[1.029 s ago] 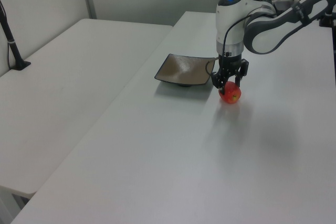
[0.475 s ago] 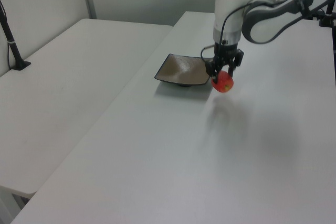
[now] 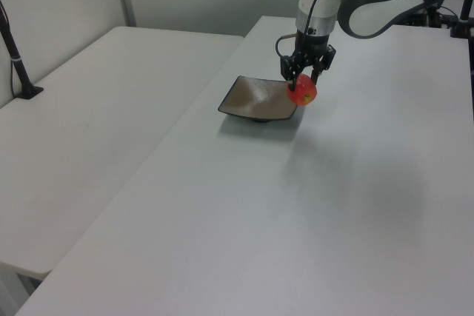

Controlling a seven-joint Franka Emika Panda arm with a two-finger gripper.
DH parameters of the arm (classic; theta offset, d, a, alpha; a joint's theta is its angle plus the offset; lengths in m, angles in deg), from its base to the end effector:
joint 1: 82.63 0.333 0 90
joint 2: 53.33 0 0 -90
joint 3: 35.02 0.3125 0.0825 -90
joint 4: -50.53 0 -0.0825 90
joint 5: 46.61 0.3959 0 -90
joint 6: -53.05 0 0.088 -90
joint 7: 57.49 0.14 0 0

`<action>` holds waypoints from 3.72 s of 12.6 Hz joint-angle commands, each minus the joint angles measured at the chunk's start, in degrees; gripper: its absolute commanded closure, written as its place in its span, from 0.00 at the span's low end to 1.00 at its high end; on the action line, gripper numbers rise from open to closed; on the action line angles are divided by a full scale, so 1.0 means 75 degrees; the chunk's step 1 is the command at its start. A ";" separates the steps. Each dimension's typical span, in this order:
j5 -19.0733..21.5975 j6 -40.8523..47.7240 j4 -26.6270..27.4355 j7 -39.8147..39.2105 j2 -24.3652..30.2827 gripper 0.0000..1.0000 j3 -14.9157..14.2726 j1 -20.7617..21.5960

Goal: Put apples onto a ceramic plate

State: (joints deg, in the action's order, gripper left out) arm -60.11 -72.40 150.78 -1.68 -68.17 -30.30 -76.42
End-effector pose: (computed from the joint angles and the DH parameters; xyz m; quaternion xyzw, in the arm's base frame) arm 0.6570 0.1086 0.4007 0.9368 -0.3253 0.1258 0.0264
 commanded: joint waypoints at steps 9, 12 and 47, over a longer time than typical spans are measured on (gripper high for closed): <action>-0.0344 -0.1332 -0.0195 0.0187 -0.0529 0.00 -0.0125 -0.0019; -0.0380 -0.1332 -0.0195 0.0187 -0.0529 0.00 -0.0125 -0.0019; 0.2058 0.2711 -0.0090 -0.7360 0.1638 0.00 -0.1086 0.0016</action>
State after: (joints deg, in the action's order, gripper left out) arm -45.05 -53.96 148.52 -55.11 -58.63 -37.33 -77.14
